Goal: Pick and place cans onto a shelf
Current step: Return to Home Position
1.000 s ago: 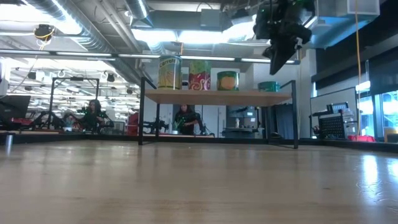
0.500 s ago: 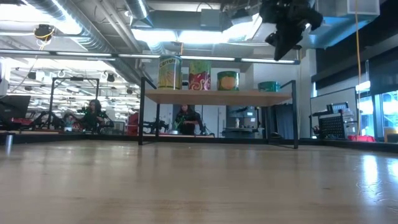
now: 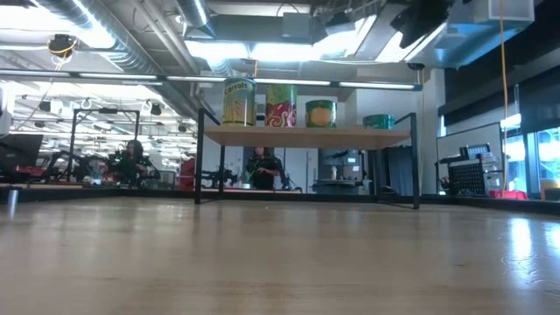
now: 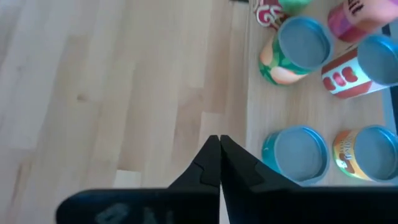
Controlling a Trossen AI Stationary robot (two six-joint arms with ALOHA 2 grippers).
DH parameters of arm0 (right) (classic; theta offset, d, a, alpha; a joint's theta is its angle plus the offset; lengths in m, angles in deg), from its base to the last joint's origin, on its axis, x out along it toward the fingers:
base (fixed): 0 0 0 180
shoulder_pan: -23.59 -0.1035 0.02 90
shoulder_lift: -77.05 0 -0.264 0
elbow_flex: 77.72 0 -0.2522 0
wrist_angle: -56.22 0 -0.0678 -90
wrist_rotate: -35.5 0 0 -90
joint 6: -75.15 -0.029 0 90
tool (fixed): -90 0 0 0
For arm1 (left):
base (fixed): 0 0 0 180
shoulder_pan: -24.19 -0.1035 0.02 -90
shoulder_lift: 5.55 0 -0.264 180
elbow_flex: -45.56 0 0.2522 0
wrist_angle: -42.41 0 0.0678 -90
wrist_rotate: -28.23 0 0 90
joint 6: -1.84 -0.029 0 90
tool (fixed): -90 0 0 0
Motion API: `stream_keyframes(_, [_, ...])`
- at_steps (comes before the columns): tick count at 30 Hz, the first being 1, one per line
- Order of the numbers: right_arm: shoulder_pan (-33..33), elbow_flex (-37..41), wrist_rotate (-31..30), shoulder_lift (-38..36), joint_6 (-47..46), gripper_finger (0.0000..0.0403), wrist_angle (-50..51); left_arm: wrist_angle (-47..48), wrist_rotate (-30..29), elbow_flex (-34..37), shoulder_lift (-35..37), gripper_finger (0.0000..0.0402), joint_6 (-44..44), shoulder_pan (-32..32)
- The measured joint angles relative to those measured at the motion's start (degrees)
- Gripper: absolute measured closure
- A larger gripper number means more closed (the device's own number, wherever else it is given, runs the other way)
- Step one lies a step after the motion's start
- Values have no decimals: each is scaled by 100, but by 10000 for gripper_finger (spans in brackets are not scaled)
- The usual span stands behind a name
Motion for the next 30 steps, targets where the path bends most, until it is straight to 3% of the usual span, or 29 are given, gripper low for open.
stream_keyframes(6, [-248,0,6,-448,-569,401,-5,321,-411,30,858,401,8,320])
stream_keyframes(11, [-451,0,-2,-709,-1077,401,-219,335,-697,499,1884,401,109,754])
stream_keyframes(19, [-712,0,-3,-906,-1790,402,-818,263,-798,1998,3829,401,341,1403])
stream_keyframes(24, [-730,191,-2,-1012,-2414,402,-1028,-327,-793,3077,5258,401,390,1617])
stream_keyframes(30, [-730,848,-3,-1257,-2868,402,-1412,-1166,-629,4010,6660,401,-148,1677])
